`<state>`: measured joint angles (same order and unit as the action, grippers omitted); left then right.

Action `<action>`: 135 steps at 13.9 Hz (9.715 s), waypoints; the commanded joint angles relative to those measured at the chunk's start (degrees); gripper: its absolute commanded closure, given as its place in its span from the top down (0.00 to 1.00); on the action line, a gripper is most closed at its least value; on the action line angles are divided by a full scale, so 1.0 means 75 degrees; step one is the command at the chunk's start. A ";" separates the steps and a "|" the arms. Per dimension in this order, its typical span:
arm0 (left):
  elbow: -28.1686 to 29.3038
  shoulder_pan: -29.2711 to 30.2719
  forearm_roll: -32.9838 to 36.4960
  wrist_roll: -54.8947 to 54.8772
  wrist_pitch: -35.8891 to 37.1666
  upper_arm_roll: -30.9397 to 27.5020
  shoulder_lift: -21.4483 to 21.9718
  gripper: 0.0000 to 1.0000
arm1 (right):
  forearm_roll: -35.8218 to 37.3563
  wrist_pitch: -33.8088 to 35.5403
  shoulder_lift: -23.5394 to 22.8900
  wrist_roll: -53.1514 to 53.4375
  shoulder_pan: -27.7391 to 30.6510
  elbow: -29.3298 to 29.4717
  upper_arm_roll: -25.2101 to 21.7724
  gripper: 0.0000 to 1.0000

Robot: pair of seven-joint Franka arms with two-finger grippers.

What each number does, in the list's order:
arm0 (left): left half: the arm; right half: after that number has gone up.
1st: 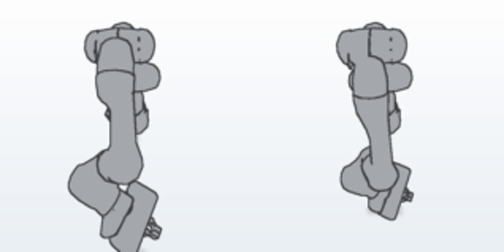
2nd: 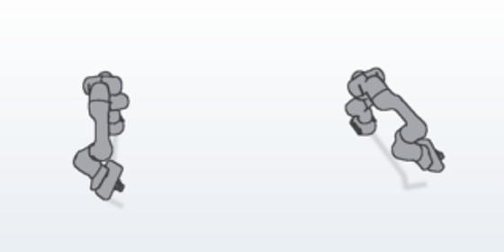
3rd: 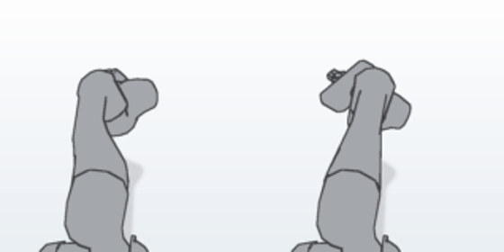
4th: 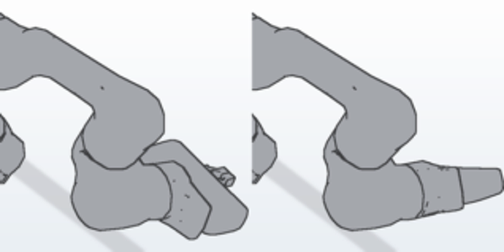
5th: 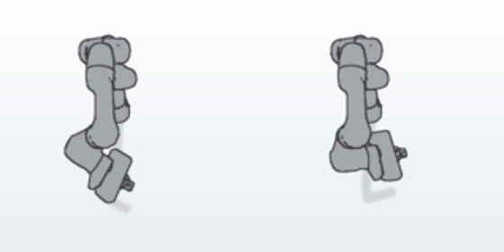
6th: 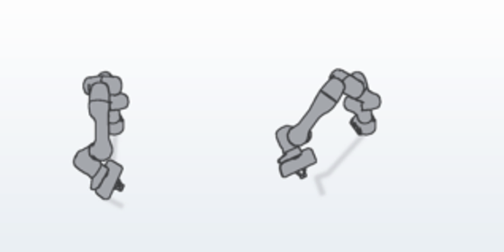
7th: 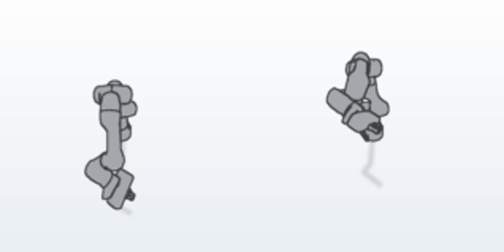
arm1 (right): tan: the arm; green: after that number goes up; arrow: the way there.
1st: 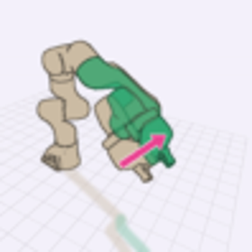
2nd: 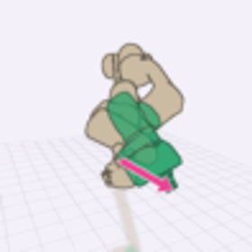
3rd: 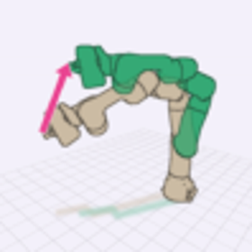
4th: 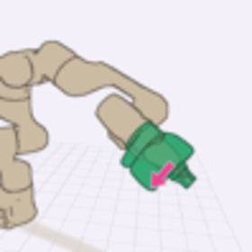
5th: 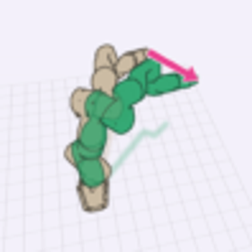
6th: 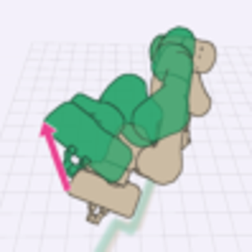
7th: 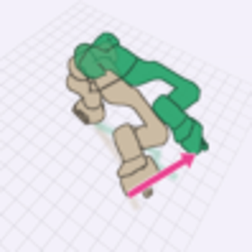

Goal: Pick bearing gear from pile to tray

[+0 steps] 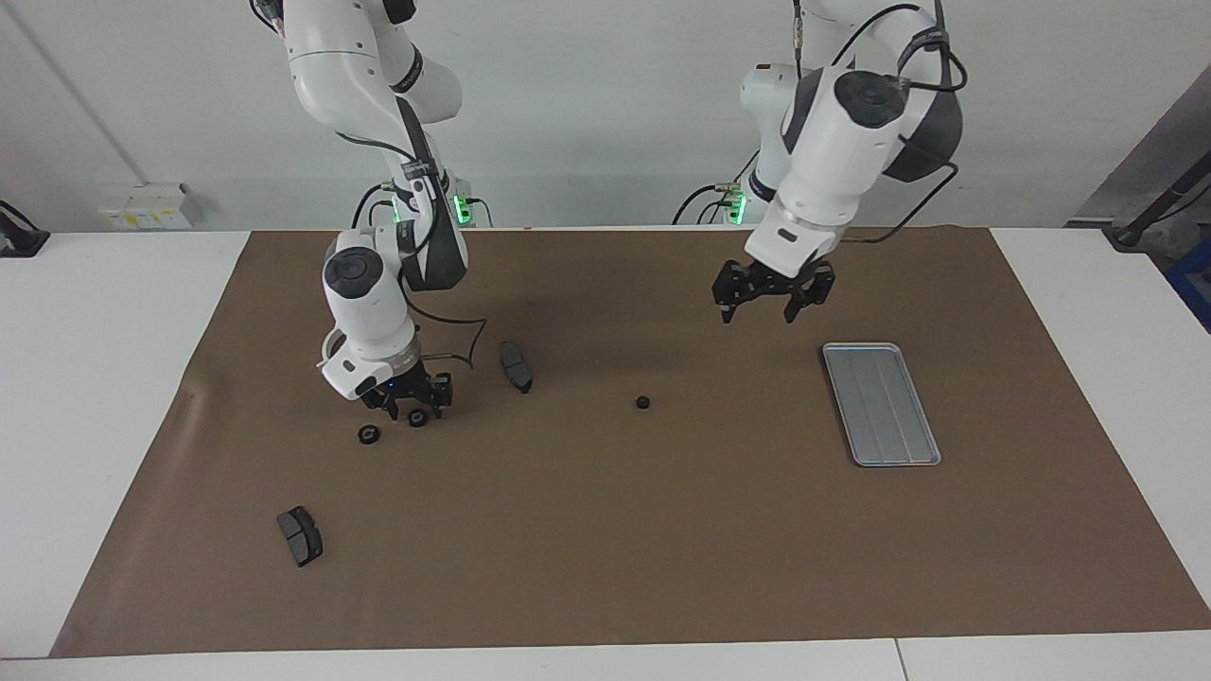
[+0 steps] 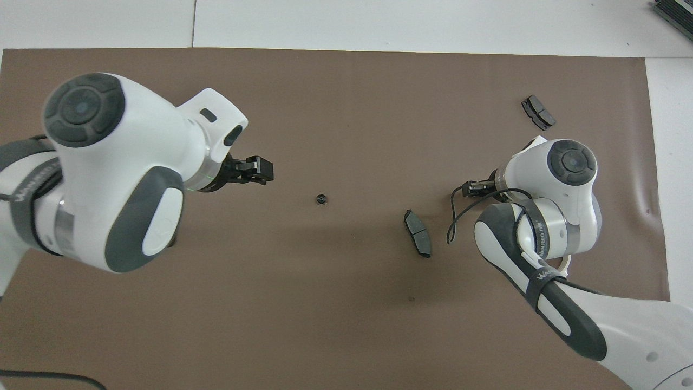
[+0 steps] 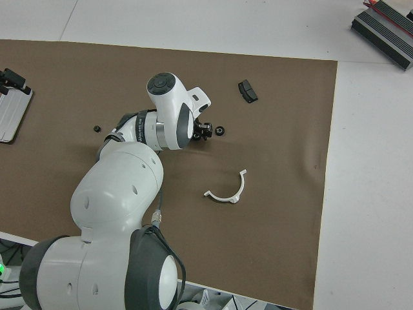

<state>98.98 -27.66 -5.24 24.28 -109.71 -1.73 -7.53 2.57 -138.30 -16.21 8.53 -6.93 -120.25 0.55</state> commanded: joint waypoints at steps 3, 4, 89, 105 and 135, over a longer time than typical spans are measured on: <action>-0.1276 -0.1033 0.0625 0.1211 -0.0160 -0.0156 -0.1687 1.00 | -0.0178 -0.0146 0.0181 -0.0282 0.0104 -0.0280 0.0079 0.66; -0.1477 -0.1105 0.0733 0.1529 -0.0288 -0.0144 -0.2086 1.00 | -0.0178 -0.0146 0.0181 -0.0270 0.0104 -0.0280 0.0091 0.61; -0.0401 -0.1210 0.0089 0.0583 -0.2504 -0.0191 -0.2558 0.66 | 0.0631 0.0934 -0.0369 -0.2403 0.2001 0.1374 0.1099 1.00; -0.0389 -0.1761 0.0265 0.0606 -0.3196 -0.0191 -0.3063 0.66 | 0.0267 0.0382 -0.0393 -0.2579 0.2026 0.0552 0.1099 0.58; -0.1350 0.0074 0.0336 0.0140 -0.1801 -0.0226 -0.2935 0.00 | 0.0080 0.1450 0.0404 0.3711 -0.0386 0.1712 0.1181 0.00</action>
<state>90.15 -32.04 -3.62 27.34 -125.57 -4.08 -30.09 4.40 -125.29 -12.29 33.32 -8.31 -107.51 9.18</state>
